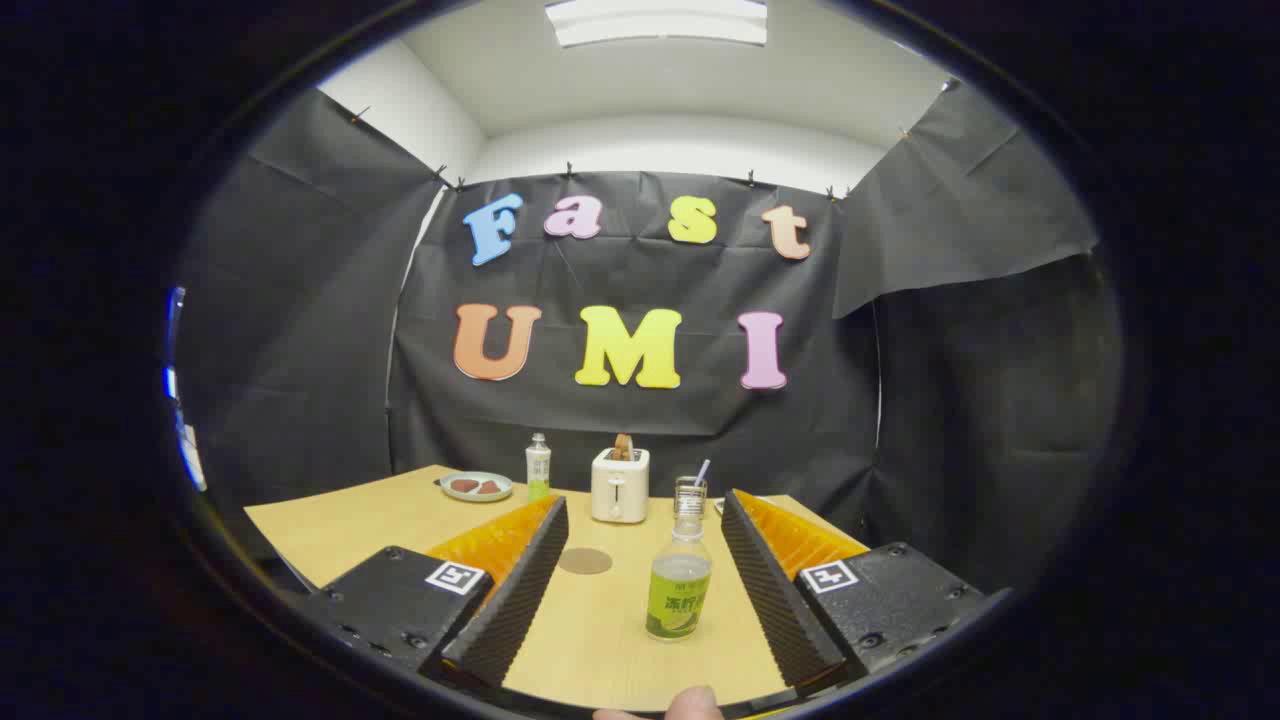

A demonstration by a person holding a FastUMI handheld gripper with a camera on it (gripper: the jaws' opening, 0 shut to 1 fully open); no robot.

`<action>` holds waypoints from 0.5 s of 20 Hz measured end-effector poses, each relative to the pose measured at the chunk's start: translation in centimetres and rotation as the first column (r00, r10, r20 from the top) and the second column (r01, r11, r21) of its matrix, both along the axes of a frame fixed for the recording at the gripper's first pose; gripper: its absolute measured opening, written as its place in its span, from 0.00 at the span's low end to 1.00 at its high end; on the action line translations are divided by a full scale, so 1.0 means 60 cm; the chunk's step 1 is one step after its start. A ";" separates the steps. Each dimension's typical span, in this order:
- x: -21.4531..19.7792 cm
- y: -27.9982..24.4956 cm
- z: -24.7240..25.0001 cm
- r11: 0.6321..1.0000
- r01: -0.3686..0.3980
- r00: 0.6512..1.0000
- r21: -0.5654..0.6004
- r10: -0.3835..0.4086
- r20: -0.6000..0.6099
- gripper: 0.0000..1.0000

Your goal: Take the bottle from table, then pour the juice into the cup, finally place the bottle on the coaster

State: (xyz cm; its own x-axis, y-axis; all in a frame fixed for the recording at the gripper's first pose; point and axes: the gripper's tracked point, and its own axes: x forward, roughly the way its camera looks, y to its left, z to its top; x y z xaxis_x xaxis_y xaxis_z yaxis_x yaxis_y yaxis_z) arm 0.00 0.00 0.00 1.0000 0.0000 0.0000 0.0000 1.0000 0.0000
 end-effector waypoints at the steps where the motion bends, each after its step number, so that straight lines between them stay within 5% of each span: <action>1: -0.003 0.001 0.004 1.000 0.001 1.000 -0.005 -0.001 0.007 0.99; 10: -0.014 0.004 0.012 1.000 -0.001 1.000 -0.004 0.001 0.015 0.99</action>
State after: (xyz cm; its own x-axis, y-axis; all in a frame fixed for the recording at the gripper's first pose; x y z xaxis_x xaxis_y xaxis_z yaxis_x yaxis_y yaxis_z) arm -0.81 0.23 0.74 0.9999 0.0009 0.0149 -0.0008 1.0000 -0.0037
